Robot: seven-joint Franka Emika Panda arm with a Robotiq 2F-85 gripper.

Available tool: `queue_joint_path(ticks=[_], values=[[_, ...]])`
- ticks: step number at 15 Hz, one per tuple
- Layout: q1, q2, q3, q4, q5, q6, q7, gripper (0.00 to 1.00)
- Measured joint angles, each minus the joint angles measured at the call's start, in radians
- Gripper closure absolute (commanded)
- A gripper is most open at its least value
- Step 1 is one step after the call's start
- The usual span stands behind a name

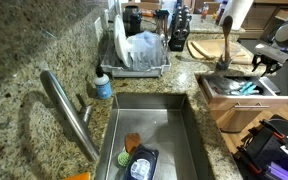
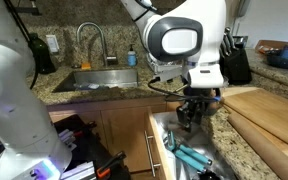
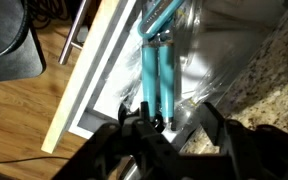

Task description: Put the can opener in the drawer then put it back on the counter top

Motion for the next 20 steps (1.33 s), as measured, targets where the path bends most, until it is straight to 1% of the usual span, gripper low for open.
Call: queue_joint_path(ticks=[2, 3, 7, 10, 13, 14, 16, 20], values=[[0.003, 0.002, 0.001, -0.002, 0.013, 0.007, 0.000, 0.03], [0.007, 0.008, 0.002, -0.005, 0.040, 0.016, 0.000, 0.00], [0.027, 0.109, 0.019, -0.017, 0.190, 0.134, -0.022, 0.00], [0.045, 0.202, 0.019, -0.013, 0.204, 0.210, -0.016, 0.00], [0.052, 0.228, 0.015, -0.007, 0.205, 0.223, -0.014, 0.00], [0.059, 0.230, 0.005, -0.007, 0.202, 0.223, -0.013, 0.00], [0.085, 0.262, -0.046, 0.006, 0.175, 0.227, 0.021, 0.00], [0.114, 0.420, -0.146, 0.075, 0.158, 0.266, 0.082, 0.00]])
